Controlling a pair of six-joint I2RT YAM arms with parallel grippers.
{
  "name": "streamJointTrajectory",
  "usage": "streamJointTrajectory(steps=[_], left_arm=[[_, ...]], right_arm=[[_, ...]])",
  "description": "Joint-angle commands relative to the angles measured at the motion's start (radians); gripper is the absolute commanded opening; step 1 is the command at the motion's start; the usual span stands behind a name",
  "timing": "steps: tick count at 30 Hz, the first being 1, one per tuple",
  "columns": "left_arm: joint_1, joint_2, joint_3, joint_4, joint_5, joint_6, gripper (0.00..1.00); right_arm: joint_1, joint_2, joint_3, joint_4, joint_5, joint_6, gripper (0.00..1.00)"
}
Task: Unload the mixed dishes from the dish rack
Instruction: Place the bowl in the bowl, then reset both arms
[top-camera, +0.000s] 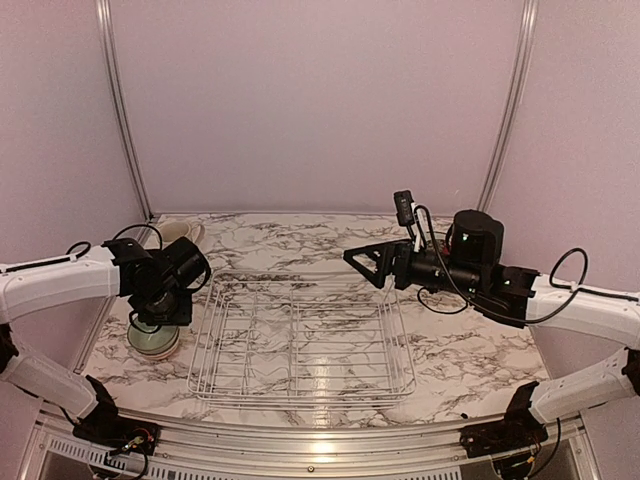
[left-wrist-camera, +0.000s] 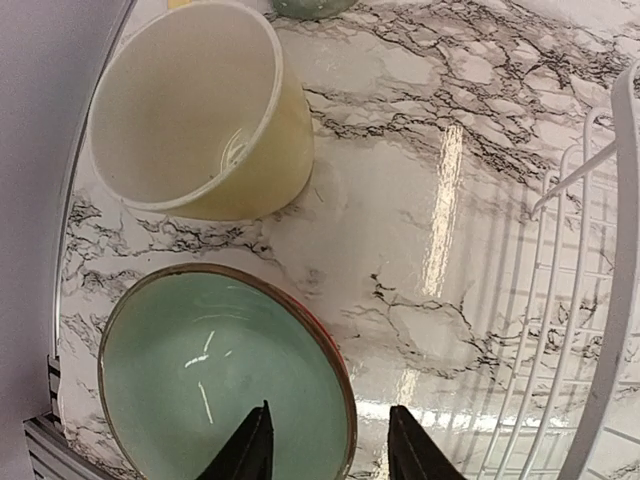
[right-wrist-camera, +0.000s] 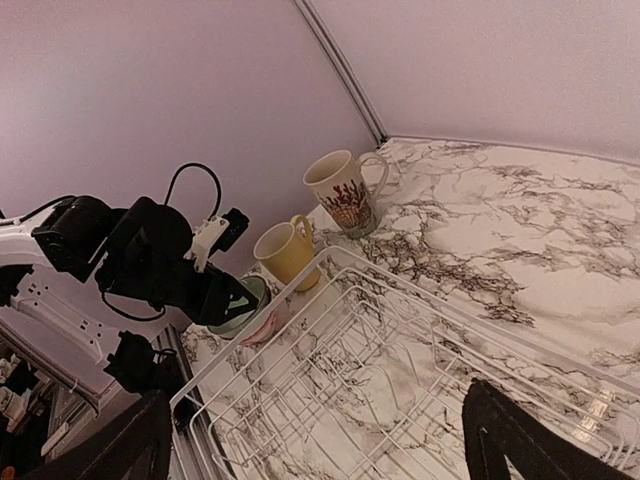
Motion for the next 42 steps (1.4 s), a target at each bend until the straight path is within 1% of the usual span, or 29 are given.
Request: streamJointTrajectory(steps=[1, 8, 12, 16, 20, 24, 25, 28, 31, 33, 37, 42], left_arm=[[0.002, -0.044, 0.036, -0.063, -0.004, 0.014, 0.44], [0.002, -0.098, 0.075, -0.098, -0.025, 0.017, 0.49], [0.002, -0.171, 0.147, -0.102, -0.050, 0.043, 0.58], [0.002, -0.258, 0.242, -0.060, -0.083, 0.096, 0.71], [0.002, -0.376, 0.273, 0.088, -0.092, 0.181, 0.82], [0.002, -0.516, 0.222, 0.334, -0.052, 0.275, 0.93], [0.002, -0.555, 0.203, 0.414, -0.047, 0.295, 0.98], [0.002, -0.665, 0.138, 0.588, -0.026, 0.352, 0.99], [0.002, -0.740, 0.110, 0.691, -0.030, 0.394, 0.99], [0.002, -0.768, 0.109, 0.726, -0.044, 0.412, 0.99], [0.002, -0.808, 0.092, 0.778, -0.069, 0.431, 0.99], [0.002, -0.810, 0.078, 0.802, -0.076, 0.448, 0.99]], right_arm=[[-0.004, -0.027, 0.053, -0.042, 0.034, -0.028, 0.98], [-0.004, -0.041, 0.074, -0.093, 0.068, -0.060, 0.98], [-0.004, -0.068, 0.109, -0.170, 0.147, -0.111, 0.98], [-0.004, -0.114, 0.153, -0.276, 0.287, -0.176, 0.98], [-0.006, -0.152, 0.196, -0.385, 0.467, -0.245, 0.98], [-0.007, -0.180, 0.232, -0.492, 0.693, -0.310, 0.98], [-0.013, -0.183, 0.244, -0.521, 0.766, -0.321, 0.98], [-0.061, -0.209, 0.288, -0.603, 0.852, -0.327, 0.98], [-0.081, -0.276, 0.310, -0.626, 0.923, -0.358, 0.98], [-0.081, -0.332, 0.318, -0.627, 0.959, -0.379, 0.99], [-0.081, -0.441, 0.332, -0.599, 0.968, -0.431, 0.98], [-0.081, -0.502, 0.351, -0.584, 0.979, -0.459, 0.98]])
